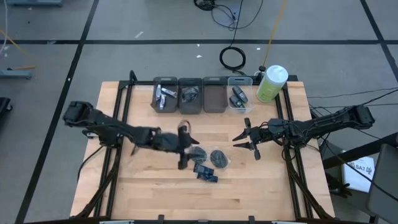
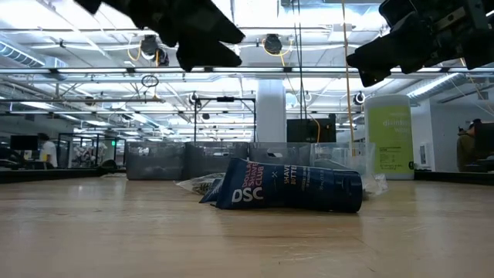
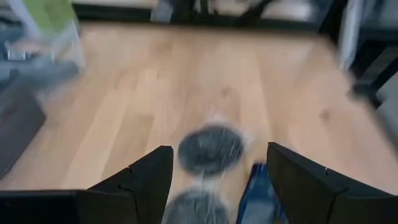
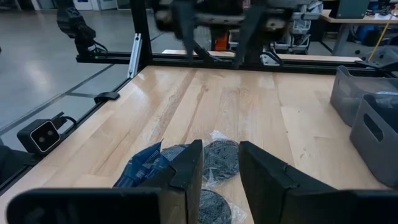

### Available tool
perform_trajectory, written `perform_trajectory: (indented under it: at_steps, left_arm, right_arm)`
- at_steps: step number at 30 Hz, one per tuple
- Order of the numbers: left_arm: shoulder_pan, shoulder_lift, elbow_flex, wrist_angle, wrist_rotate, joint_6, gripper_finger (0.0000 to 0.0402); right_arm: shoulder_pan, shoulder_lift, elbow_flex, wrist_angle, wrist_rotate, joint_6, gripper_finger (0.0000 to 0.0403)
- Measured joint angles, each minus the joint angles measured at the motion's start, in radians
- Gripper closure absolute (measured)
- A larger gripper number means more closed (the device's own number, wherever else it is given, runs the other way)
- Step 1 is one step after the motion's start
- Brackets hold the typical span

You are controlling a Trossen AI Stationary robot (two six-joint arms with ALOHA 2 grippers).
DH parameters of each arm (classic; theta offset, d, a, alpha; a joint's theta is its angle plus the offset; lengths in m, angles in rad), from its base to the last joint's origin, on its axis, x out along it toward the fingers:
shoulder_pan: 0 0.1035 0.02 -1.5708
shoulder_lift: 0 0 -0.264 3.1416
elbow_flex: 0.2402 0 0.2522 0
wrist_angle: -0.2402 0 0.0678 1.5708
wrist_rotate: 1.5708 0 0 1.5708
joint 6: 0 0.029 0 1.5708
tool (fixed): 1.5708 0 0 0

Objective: Pick & Place Travel size toiletries
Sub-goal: Put the left hairbrush into the middle black bin

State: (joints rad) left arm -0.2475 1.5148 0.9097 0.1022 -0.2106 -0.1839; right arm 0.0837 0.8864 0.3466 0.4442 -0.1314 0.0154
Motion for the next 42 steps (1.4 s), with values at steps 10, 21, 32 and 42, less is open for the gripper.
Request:
perform_trajectory:
  at_steps: [10, 21, 32, 42]
  left_arm:
    - [-0.038, 0.258, 0.146, -0.127, 0.001, 0.117, 0.0147]
    - [-0.033, 0.376, 0.149, -0.126, -0.001, 0.047, 0.0147]
    - [-0.011, 0.414, 0.148, -0.126, -0.035, 0.005, 0.0147]
    - [0.013, 0.414, 0.148, -0.128, -0.026, -0.003, 0.0207]
  right_arm:
    - [0.000, 0.000, -0.001, -0.001, 0.000, 0.003, 0.0309]
    - [0.000, 0.000, -0.001, -0.009, 0.000, 0.003, 0.0308]
    - [0.000, 0.000, -0.001, -0.009, 0.000, 0.003, 0.0307]
    - [0.000, 0.000, -0.001, -0.016, 0.000, 0.004, 0.0308]
